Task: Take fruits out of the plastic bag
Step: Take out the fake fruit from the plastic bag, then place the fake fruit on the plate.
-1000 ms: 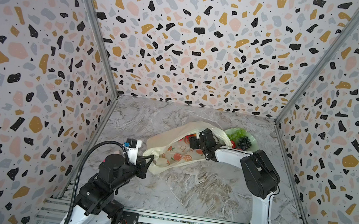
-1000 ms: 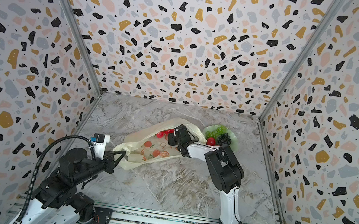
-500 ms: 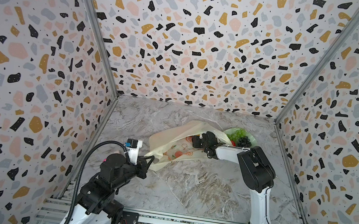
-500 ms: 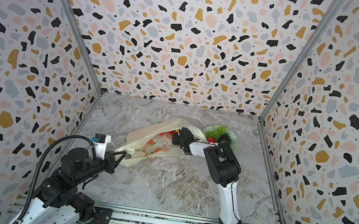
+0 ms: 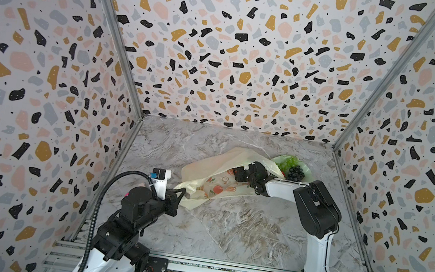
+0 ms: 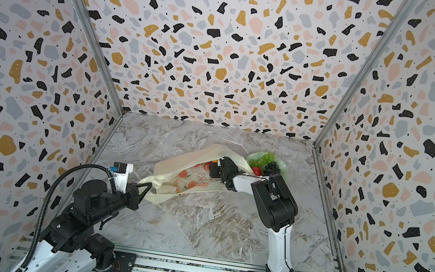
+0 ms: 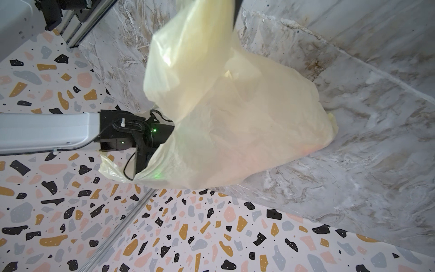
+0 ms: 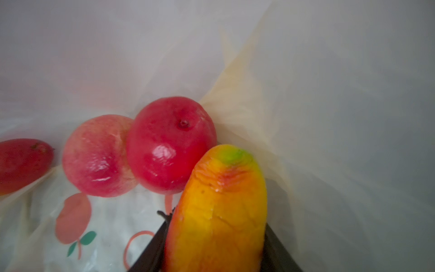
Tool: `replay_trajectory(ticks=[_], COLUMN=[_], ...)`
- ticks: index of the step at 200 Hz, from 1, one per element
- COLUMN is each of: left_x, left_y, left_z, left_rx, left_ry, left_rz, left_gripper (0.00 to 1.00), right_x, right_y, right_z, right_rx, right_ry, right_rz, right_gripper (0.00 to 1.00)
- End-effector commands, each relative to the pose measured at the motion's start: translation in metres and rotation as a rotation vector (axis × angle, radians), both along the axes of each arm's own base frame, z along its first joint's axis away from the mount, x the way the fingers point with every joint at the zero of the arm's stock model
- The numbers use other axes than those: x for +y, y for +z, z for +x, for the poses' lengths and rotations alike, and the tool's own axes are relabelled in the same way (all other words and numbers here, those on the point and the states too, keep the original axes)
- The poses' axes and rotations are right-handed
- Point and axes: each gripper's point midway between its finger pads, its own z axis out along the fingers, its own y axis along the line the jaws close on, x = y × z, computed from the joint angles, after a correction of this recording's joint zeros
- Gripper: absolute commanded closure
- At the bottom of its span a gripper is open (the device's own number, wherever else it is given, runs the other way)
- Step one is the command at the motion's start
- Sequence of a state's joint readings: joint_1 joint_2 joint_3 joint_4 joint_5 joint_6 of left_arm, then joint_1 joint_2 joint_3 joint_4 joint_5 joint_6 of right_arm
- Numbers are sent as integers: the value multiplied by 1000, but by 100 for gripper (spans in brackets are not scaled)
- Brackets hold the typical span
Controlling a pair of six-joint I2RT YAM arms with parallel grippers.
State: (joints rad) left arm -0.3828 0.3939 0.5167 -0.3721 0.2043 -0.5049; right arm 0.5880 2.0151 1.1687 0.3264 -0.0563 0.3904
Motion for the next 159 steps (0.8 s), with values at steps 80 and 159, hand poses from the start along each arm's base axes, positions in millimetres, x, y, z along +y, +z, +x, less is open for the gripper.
replay_trajectory(ticks=[80, 159], left_x=[3, 29], left_y=[-1, 72], left_z=[8, 15], left_rx=[-3, -210], left_ry=[33, 193], left_rz=[10, -59], left_gripper=[100, 100], right_x=[52, 71], right_y=[128, 104], right_z=[-92, -103], right_rx=[-204, -71], right_ry=[547, 566], right_rz=[451, 474], right_gripper=[76, 78])
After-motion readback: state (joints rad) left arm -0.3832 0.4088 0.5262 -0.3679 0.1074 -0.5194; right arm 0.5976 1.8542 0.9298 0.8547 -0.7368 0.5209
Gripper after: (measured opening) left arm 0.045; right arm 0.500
